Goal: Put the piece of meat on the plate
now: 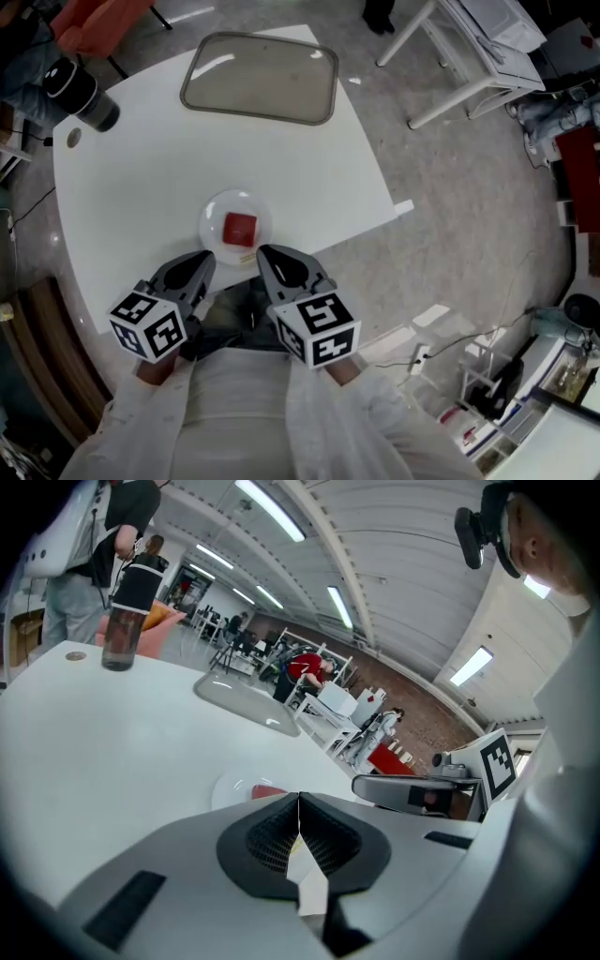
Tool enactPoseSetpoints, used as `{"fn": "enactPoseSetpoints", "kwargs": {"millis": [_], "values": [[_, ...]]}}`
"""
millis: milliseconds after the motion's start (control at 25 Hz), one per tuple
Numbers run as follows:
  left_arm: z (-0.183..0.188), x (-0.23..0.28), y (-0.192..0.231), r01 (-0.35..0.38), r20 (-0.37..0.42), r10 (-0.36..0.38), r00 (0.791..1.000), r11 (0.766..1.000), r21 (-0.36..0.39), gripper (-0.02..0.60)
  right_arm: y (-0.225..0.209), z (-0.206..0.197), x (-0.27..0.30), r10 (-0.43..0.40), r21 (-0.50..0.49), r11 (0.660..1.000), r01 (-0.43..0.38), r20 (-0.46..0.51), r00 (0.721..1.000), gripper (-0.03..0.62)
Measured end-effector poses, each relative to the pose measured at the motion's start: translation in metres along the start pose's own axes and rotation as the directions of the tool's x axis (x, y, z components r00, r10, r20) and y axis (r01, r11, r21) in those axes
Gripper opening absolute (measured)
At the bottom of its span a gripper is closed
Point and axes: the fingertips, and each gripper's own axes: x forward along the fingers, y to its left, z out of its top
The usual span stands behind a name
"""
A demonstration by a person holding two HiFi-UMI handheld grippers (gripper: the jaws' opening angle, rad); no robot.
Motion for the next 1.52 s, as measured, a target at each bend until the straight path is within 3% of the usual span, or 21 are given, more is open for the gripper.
{"fn": "enactPoseSetpoints", "kwargs": {"millis": [360, 560, 720, 920, 1120, 1440, 1520], "values": [[-0.025, 0.006, 0.029, -0.024, -0.047, 0.018, 0.999, 0.991, -0.131, 0.011, -0.001, -0.032, 0.019, 0.003, 0.089, 0.996, 0.002, -0.06, 0.998, 0.015], [-0.033, 0.006, 0.05, -0.086, -0.074, 0.075, 0.994, 0.982, -0.166, 0.011, -0.008, -0.047, 0.026, -0.01, 0.129, 0.991, 0.021, -0.087, 0.996, 0.017], [-0.038, 0.007, 0.064, -0.138, -0.107, 0.123, 0.987, 0.979, -0.152, 0.011, -0.015, -0.056, 0.03, -0.019, 0.161, 0.986, 0.036, -0.105, 0.994, 0.017], [-0.04, 0.016, 0.071, -0.128, -0.127, 0.109, 0.986, 0.979, -0.156, 0.012, -0.021, -0.063, 0.036, -0.021, 0.211, 0.976, 0.045, -0.116, 0.993, 0.017], [-0.038, 0.02, 0.076, -0.163, -0.151, 0.141, 0.978, 0.976, -0.142, 0.012, -0.025, -0.068, 0.035, -0.047, 0.217, 0.973, 0.077, -0.139, 0.989, 0.018], [-0.044, 0.027, 0.083, -0.162, -0.179, 0.135, 0.975, 0.976, -0.148, 0.014, -0.035, -0.077, 0.037, -0.078, 0.228, 0.967, 0.112, -0.151, 0.985, 0.02], [-0.045, 0.028, 0.085, -0.166, -0.185, 0.137, 0.973, 0.974, -0.151, 0.014, -0.038, -0.08, 0.039, -0.09, 0.235, 0.964, 0.128, -0.163, 0.982, 0.076]]}}
